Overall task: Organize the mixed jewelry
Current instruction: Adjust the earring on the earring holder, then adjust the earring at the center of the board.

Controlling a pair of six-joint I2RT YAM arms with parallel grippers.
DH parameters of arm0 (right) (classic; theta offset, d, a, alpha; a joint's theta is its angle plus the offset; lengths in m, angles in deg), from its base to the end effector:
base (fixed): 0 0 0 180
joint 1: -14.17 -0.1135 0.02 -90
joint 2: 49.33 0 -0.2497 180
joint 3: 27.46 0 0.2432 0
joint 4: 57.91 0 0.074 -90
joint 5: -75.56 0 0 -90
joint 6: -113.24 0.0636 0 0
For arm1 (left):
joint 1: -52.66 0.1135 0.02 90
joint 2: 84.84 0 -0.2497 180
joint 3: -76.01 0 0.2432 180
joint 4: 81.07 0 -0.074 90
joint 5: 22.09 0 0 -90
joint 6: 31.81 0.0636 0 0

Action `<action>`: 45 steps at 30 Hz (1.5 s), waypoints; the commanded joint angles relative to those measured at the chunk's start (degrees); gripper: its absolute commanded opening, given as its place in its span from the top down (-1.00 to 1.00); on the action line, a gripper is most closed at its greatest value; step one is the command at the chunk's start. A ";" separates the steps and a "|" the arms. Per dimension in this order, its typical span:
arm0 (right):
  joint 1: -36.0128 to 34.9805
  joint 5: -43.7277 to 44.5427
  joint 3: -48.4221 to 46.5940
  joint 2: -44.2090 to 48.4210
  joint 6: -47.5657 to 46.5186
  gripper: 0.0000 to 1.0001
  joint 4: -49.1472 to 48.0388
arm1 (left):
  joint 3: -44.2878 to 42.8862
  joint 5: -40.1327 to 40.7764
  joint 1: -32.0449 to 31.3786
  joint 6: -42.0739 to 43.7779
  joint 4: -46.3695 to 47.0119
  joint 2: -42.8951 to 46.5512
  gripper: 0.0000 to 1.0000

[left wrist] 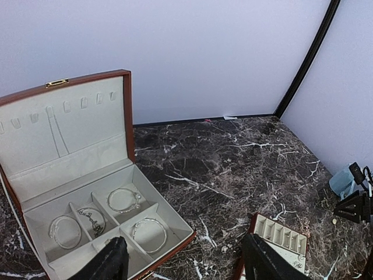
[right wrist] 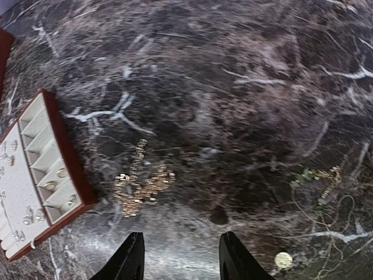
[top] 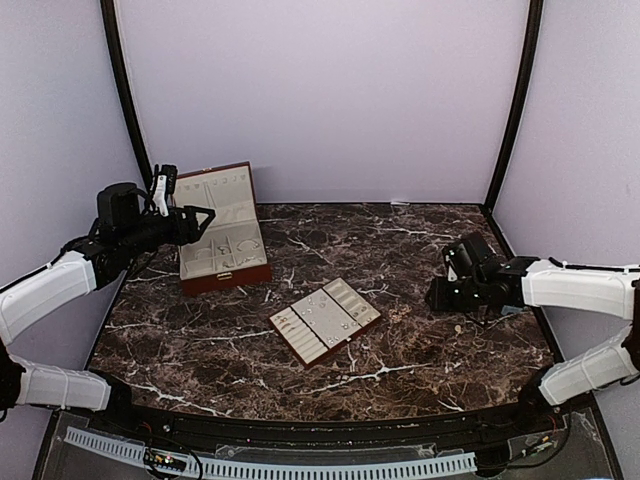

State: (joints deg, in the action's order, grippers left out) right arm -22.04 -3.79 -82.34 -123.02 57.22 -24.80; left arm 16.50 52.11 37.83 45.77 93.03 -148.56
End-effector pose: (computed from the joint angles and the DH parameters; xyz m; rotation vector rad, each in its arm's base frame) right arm 0.2202 0.1466 0.1673 0.0315 2.4795 0.3027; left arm 0.2712 -0.0897 0.2958 0.2422 1.7606 -0.5863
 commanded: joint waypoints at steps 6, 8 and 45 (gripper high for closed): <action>15.28 -7.67 7.82 5.69 0.63 0.17 -1.05 | 0.68 -0.04 0.33 0.47 -0.12 0.84 -0.41; 17.60 -9.97 9.30 6.17 0.72 0.19 -2.22 | 0.67 -0.13 0.33 0.47 -0.12 0.76 -0.41; 19.65 -13.12 15.46 2.59 2.19 0.77 -5.31 | 0.54 -0.43 0.33 0.21 -0.30 0.19 -0.41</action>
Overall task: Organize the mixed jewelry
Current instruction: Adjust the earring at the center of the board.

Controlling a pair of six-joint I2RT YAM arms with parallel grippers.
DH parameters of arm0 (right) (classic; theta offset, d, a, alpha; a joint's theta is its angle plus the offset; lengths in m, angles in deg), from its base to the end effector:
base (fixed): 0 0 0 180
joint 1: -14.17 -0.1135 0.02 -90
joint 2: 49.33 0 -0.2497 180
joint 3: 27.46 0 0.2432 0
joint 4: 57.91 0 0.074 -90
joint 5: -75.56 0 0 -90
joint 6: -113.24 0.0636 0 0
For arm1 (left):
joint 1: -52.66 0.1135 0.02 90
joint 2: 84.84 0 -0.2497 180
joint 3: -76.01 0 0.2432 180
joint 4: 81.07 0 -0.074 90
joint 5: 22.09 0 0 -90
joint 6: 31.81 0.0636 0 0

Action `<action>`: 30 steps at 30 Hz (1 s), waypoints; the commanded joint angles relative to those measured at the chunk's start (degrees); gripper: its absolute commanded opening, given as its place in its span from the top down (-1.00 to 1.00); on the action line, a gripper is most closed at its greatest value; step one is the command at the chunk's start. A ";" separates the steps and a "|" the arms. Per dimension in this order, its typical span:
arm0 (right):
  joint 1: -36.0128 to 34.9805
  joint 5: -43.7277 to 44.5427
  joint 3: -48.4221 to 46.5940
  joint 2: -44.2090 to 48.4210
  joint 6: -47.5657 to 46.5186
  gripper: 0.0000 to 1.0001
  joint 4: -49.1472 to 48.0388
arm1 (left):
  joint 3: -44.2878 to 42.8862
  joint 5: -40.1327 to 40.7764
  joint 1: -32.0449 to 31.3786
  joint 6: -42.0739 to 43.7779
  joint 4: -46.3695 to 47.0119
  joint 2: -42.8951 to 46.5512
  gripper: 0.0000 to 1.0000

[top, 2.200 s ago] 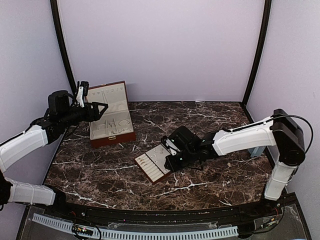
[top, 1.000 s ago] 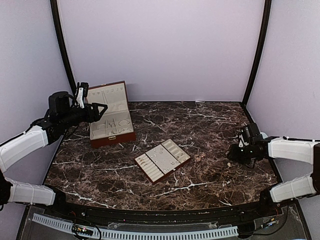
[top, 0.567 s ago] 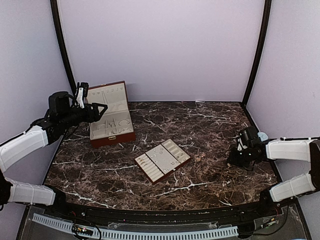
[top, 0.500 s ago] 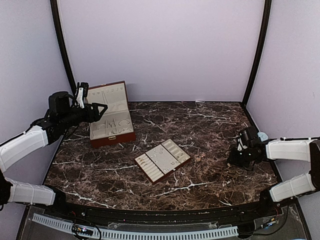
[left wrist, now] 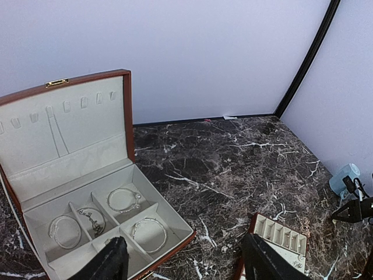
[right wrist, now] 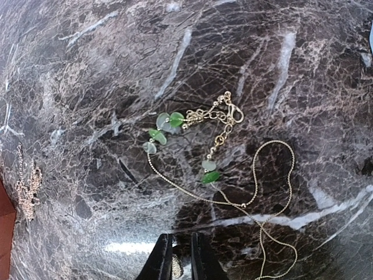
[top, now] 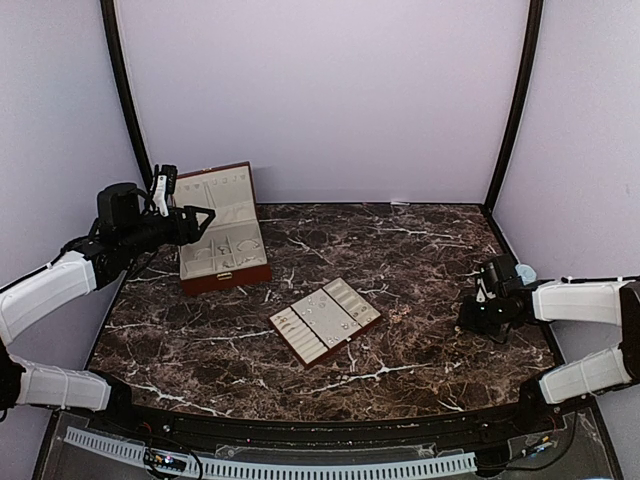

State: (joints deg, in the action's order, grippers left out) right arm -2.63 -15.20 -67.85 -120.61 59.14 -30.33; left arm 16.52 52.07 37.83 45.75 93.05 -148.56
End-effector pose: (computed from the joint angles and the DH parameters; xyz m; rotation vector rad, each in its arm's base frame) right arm 0.2109 0.0645 0.1079 0.4320 2.5973 0.3456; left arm 0.2711 -0.0897 0.2957 0.2424 1.7607 -0.5872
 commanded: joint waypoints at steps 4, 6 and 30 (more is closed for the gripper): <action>0.14 -3.06 0.97 0.27 0.25 0.79 0.64 | 0.48 -0.43 0.33 0.23 -0.27 0.19 -0.41; 0.20 -3.72 0.90 0.44 0.32 0.79 0.91 | 0.48 -0.40 0.33 0.23 -0.24 0.15 -0.41; 0.13 -6.23 1.94 1.96 0.22 0.92 3.23 | 0.56 -0.99 0.33 0.05 -0.10 0.00 -0.41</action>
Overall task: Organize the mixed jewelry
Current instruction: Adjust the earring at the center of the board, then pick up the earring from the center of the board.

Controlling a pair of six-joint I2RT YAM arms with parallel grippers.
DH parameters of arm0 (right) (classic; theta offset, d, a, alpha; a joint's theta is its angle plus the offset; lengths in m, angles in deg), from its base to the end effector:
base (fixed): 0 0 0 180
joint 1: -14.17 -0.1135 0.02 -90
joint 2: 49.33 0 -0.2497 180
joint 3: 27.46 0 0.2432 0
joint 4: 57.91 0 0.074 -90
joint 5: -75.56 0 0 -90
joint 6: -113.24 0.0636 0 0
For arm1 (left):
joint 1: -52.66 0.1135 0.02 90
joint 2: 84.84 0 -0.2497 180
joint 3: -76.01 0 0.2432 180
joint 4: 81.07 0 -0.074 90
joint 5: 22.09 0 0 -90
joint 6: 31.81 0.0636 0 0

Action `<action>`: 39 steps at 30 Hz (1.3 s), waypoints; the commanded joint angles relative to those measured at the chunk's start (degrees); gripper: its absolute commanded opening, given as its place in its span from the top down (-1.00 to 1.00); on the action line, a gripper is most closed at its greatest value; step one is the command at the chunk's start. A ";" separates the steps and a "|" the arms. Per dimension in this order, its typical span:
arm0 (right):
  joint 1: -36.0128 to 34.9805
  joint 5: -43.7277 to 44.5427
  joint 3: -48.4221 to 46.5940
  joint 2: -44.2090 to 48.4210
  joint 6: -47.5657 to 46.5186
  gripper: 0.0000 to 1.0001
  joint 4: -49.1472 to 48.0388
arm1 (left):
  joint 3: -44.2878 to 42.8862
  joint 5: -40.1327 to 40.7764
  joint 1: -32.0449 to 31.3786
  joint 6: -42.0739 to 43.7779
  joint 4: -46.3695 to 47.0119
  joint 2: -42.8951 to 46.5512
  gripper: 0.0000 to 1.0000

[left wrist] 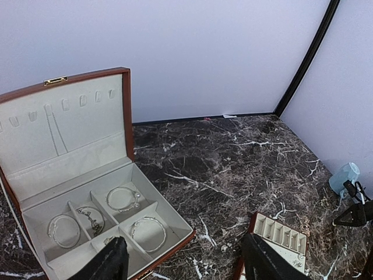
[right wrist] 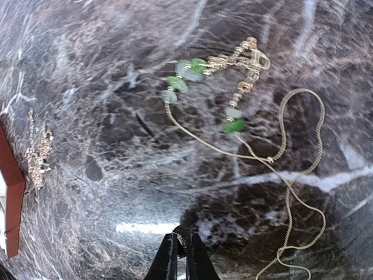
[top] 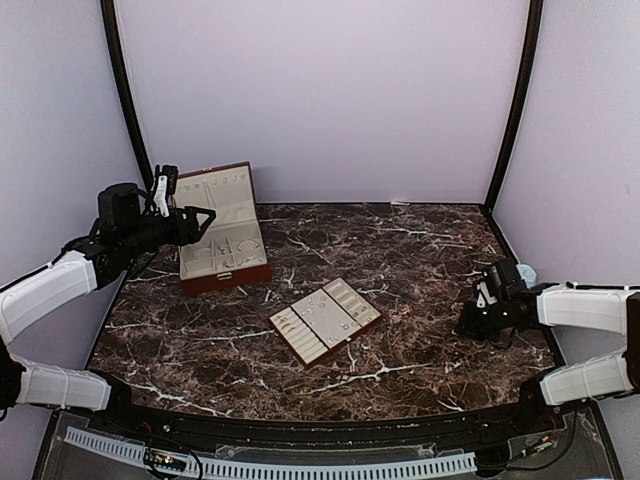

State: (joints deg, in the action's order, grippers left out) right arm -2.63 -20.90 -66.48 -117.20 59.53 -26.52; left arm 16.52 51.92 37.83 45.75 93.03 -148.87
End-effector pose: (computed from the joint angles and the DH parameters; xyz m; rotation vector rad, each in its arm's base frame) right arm 0.1961 0.0667 0.1084 0.4156 2.6581 0.4552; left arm 0.2720 -0.0901 0.2942 0.2440 1.7664 -0.5894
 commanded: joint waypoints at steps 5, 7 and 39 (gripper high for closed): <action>0.10 -0.80 0.43 -0.50 -0.15 1.00 -0.24 | 0.56 -0.72 0.33 0.05 -0.03 0.39 -0.41; 0.10 -0.96 0.40 0.41 -0.09 1.00 -0.14 | 0.56 -0.79 0.33 0.05 0.04 0.34 -0.41; -26.21 5.70 -16.63 -2.61 4.21 1.00 -8.00 | -3.34 0.77 -34.92 -8.29 14.50 -20.20 -0.29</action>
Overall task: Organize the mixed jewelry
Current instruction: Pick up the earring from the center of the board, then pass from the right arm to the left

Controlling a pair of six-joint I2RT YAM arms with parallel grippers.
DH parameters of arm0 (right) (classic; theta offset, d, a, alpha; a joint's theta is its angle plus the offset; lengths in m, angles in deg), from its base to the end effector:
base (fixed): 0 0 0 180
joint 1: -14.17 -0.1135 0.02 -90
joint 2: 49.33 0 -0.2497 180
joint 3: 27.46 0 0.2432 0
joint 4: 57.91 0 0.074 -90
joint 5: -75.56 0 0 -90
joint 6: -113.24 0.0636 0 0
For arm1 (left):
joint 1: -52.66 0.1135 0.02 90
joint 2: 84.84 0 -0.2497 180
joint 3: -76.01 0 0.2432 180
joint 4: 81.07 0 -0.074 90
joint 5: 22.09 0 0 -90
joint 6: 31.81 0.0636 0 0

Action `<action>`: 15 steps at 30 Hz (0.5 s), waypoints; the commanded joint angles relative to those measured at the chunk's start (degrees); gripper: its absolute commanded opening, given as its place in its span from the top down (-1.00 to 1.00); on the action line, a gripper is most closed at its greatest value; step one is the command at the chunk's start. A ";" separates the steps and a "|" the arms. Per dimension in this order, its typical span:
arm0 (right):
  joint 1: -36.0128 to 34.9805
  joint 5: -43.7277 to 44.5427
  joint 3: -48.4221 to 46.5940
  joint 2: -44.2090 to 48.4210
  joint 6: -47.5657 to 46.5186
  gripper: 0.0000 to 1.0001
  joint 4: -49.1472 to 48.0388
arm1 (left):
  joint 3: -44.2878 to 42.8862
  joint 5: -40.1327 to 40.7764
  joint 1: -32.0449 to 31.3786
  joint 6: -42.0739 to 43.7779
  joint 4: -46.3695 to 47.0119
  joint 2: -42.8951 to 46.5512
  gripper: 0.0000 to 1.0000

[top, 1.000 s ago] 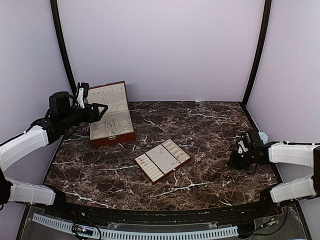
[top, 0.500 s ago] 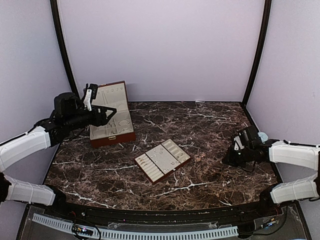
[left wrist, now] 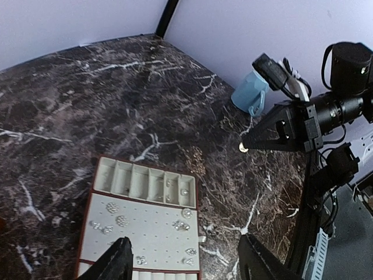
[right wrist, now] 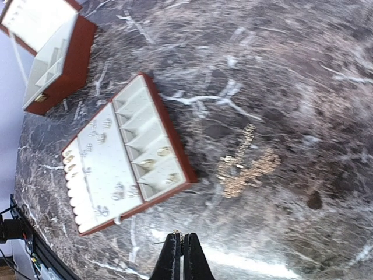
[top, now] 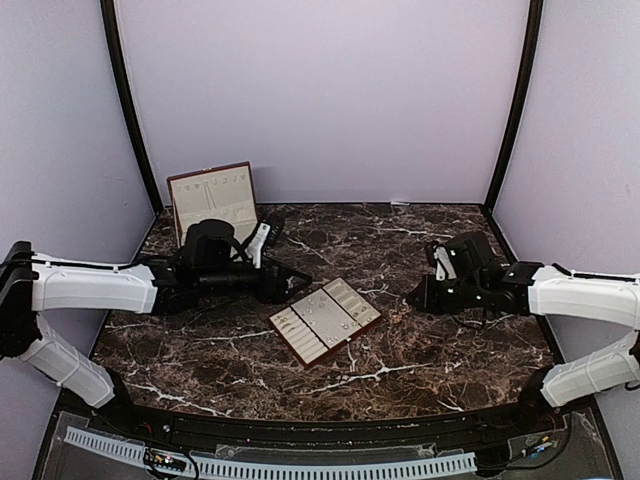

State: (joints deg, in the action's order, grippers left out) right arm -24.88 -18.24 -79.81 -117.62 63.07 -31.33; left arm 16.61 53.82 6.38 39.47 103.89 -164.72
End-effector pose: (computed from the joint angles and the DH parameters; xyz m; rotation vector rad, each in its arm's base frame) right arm 0.2014 0.1688 0.1858 -0.0190 2.4391 0.7439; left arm 0.2201 -0.2526 0.2379 0.6424 1.8502 -0.9997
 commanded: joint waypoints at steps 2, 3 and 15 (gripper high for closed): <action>-6.37 4.35 -4.85 -3.32 0.18 1.00 -3.60 | -5.55 -2.05 -5.77 -2.47 3.31 -7.47 -0.29; -7.62 5.58 -5.49 -3.92 -0.15 1.00 -4.33 | -6.52 -2.76 -6.24 -2.97 3.42 -8.36 -0.29; -21.22 20.44 -6.94 -4.97 -18.11 1.00 -17.20 | -5.19 -9.68 -7.08 -19.80 12.88 -11.53 -0.31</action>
State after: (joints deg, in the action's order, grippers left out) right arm -43.68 -4.86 -86.06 -123.04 53.72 -40.03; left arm 10.07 48.38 -0.79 29.46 109.11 -178.05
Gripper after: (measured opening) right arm 0.007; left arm 0.653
